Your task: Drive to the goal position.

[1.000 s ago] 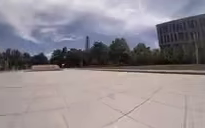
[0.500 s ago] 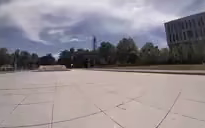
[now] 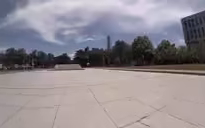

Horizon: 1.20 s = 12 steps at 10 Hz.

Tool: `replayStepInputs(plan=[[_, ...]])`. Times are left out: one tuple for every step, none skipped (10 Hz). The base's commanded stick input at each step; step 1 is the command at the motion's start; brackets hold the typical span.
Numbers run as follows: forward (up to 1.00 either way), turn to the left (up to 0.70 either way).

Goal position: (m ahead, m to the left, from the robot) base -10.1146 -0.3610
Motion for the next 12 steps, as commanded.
replayStepInputs(plan=[[1.00, 0.00], [1.00, 0.00], [1.00, 0.00], [0.94, -0.05], [0.87, -0.11], [0.79, -0.18], [0.72, -0.24], [0.64, -0.31], [0.57, -0.37], [0.49, -0.44], [0.42, -0.51], [0.34, -0.57]])
